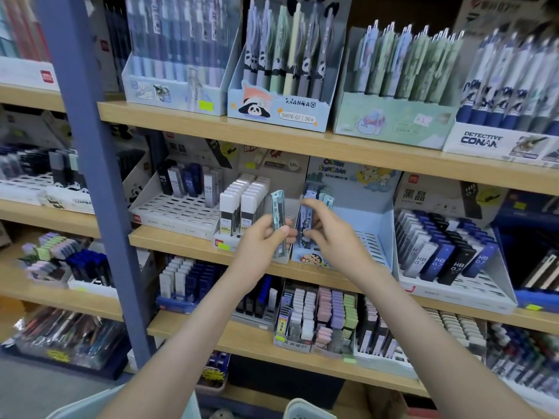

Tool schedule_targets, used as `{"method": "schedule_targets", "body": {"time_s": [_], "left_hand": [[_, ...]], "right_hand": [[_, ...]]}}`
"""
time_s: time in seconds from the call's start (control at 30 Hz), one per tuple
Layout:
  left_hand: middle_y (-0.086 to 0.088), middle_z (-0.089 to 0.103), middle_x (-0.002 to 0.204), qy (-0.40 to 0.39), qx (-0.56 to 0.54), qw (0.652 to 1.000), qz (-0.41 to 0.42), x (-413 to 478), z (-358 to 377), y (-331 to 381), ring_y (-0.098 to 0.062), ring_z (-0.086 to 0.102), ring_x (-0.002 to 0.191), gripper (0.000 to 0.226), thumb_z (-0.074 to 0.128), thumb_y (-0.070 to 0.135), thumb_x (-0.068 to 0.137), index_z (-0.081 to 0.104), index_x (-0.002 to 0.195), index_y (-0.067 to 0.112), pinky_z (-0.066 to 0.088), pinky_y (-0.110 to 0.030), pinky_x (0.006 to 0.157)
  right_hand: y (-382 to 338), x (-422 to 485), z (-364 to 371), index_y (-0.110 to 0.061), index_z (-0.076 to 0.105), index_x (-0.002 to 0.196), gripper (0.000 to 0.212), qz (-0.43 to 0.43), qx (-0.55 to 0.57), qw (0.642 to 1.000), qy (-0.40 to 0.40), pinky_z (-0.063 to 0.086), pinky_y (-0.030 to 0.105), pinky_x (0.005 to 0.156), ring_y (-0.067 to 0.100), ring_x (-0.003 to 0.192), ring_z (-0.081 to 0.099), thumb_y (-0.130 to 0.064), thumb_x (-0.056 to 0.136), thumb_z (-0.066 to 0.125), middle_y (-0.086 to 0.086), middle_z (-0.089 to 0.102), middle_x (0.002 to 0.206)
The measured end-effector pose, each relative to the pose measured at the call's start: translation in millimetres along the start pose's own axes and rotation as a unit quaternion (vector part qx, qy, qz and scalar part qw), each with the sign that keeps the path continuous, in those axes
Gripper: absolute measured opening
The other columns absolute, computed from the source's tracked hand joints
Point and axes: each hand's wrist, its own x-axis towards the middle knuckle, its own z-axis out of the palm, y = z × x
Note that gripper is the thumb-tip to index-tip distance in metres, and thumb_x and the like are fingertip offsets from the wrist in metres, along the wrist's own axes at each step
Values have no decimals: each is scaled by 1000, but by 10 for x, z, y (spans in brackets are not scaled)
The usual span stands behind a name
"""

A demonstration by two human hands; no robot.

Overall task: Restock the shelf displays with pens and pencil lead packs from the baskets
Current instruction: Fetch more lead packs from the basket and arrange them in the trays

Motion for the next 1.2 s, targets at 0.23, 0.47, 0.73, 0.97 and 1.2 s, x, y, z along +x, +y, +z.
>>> {"method": "schedule_targets", "body": {"time_s": [0.23,0.47,0.73,0.97,1.2], "left_hand": [[0,72,96,-26,37,999,4,-7,-18,-17,-9,69,90,12,50,14,98,60,103,19,50,-27,86],[3,73,91,-132,171,976,30,11,93,129,-9,69,87,15,54,14,96,61,102,26,52,-34,90],[4,44,142,27,214,973,82,239,203,206,-10,43,129,69,67,41,85,33,143,22,39,-35,107],[-11,53,136,-28,296,954,45,390,422,171,-20,56,107,68,51,35,97,14,152,19,39,-21,73],[-9,64,90,-30,320,946,44,411,395,134,-7,47,58,67,48,39,98,13,153,23,29,-16,45]], "right_hand": [[67,-57,-42,-28,44,136,47,-1,-61,996,67,30,33,96,7,104,26,-23,91,59,-1,45,120],[-124,-153,-124,-27,56,100,13,8,118,989,92,31,21,78,6,92,38,-23,89,62,-15,48,93],[-141,-177,-349,-12,55,96,6,120,280,941,146,48,30,79,10,82,61,-18,95,54,5,64,90],[-21,-247,-411,-1,51,102,20,139,240,950,146,42,36,70,39,89,53,-20,95,54,25,59,96],[-5,-265,-434,-10,53,101,13,146,244,948,145,48,39,76,29,88,58,-22,95,54,14,63,96]]}}
